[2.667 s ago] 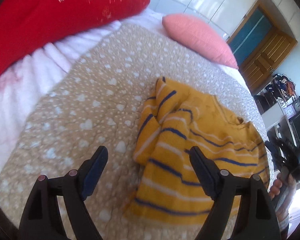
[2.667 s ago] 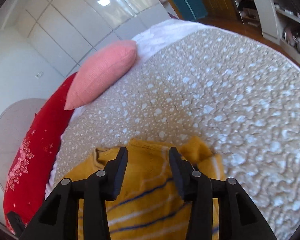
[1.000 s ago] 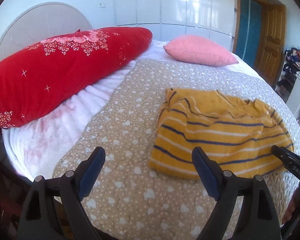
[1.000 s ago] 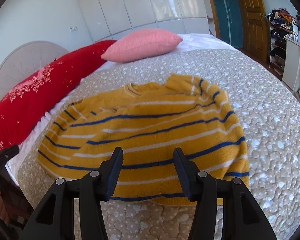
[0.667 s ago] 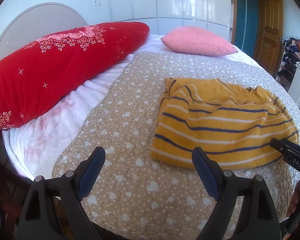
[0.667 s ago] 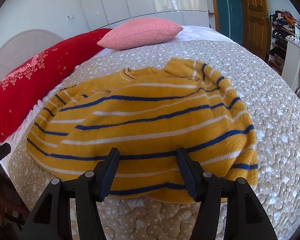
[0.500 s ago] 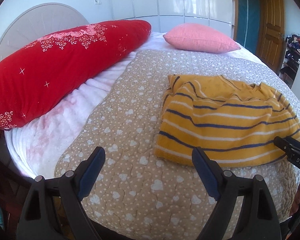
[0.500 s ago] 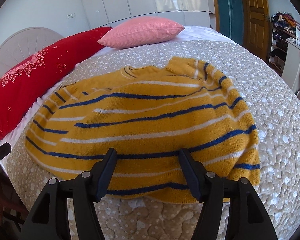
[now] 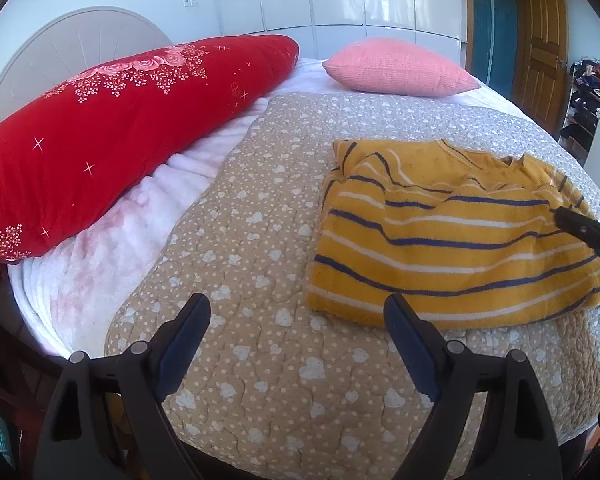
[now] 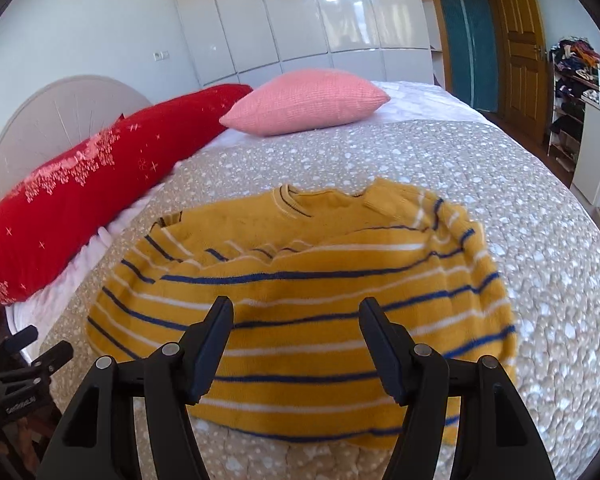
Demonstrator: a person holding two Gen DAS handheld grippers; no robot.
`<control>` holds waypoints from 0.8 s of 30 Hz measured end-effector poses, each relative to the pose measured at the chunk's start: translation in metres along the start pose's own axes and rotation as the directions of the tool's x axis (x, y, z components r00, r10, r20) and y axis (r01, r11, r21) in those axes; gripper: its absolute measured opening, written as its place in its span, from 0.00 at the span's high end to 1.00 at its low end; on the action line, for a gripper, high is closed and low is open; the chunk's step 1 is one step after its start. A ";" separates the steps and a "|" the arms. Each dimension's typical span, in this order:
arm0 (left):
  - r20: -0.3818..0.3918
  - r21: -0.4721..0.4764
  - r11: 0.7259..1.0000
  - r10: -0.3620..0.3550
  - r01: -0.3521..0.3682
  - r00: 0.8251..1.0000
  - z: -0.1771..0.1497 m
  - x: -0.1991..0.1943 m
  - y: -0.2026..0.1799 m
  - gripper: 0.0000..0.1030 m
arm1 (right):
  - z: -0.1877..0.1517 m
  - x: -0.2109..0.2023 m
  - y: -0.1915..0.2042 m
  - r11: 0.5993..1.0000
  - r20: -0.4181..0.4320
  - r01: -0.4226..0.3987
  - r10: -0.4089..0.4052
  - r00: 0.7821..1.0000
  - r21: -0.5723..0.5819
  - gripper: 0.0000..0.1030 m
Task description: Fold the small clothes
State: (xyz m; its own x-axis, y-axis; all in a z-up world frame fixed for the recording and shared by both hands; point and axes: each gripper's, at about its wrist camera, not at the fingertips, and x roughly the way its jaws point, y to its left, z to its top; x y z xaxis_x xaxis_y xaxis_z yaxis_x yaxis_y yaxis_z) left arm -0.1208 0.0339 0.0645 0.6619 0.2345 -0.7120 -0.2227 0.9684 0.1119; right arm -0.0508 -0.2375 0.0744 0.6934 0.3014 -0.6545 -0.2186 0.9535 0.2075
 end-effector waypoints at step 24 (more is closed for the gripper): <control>-0.008 -0.259 0.966 0.011 -0.013 1.000 -0.026 0.006 0.126 0.15 | 0.029 0.116 0.204 0.947 -0.250 -0.109 0.032 0.968 -0.302 0.31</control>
State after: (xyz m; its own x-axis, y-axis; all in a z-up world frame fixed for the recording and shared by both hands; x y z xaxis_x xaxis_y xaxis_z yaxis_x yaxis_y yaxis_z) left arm -0.1640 0.1553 0.0565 0.6537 0.2445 -0.7161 -0.4087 0.9105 -0.0623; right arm 0.0052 -0.0078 0.0618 0.4925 0.3226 -0.8083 -0.4903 0.8702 0.0486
